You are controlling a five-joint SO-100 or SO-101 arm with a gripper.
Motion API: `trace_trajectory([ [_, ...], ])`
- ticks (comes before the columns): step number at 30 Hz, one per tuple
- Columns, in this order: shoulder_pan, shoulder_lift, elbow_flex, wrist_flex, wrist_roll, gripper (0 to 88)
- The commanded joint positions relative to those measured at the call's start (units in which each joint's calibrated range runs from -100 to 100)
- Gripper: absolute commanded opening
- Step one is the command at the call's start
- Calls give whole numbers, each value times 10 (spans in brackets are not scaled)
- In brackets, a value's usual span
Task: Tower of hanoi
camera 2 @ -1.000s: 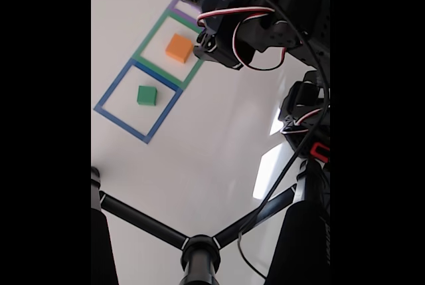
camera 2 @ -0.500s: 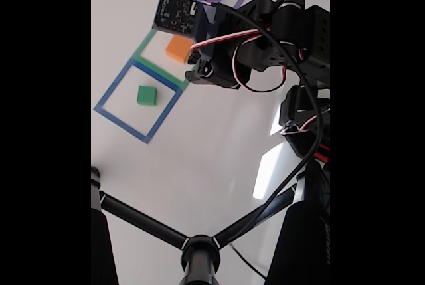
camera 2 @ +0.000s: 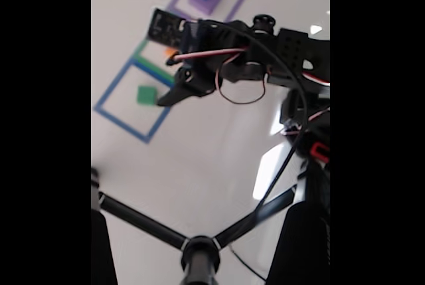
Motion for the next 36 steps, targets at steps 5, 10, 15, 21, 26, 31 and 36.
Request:
trace_trajectory([
  [5,13,8,111,-200,6,330],
  [10,26,60,163,-332,6,358],
  [15,22,116,203,-454,6,377],
  [21,10,171,249,-575,6,390],
  [26,-7,209,265,-647,6,394],
  [31,-15,262,256,-707,6,395],
  [36,-9,328,231,-758,6,399],
])
